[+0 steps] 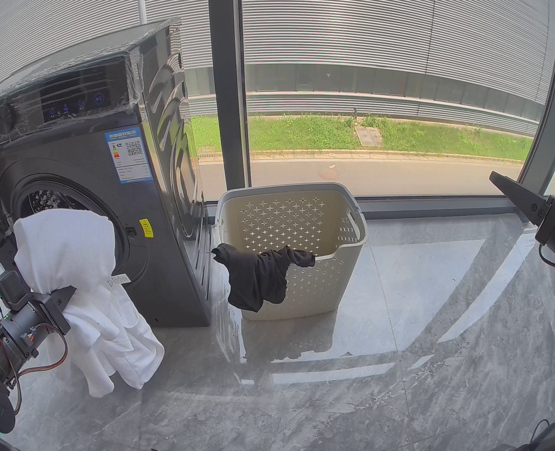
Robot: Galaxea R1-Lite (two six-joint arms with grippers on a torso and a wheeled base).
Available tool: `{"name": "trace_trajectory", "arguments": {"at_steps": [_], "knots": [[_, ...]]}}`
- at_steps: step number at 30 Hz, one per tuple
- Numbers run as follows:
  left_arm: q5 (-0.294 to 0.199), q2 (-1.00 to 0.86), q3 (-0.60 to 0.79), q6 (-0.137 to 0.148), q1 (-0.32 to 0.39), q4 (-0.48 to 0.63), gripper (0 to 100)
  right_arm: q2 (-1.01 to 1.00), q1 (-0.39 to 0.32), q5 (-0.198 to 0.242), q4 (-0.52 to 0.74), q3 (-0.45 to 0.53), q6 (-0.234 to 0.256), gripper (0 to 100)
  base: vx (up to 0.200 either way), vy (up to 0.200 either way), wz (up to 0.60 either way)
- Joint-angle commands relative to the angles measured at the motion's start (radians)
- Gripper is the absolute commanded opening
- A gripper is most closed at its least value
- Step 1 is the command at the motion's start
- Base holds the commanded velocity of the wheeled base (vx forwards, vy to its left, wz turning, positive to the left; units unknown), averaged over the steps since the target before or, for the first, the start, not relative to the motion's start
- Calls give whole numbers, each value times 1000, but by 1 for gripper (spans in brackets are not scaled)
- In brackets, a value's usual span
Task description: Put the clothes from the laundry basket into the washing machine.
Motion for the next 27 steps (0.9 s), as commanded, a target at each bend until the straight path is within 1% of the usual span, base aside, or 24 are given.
{"name": "trace_trajectory", "arguments": {"at_steps": [1,5,27], "knots": [[0,-13,18,-1,-1,1,0,-2,0,0,0,0,-6,100,0,200,0],[2,-13,18,-3,1,1,0,0,2,1,0,7,-14,100,0,200,0],[0,-10,18,-4,1,7,0,3,2,0,0,-3,-14,100,0,200,0]]}}
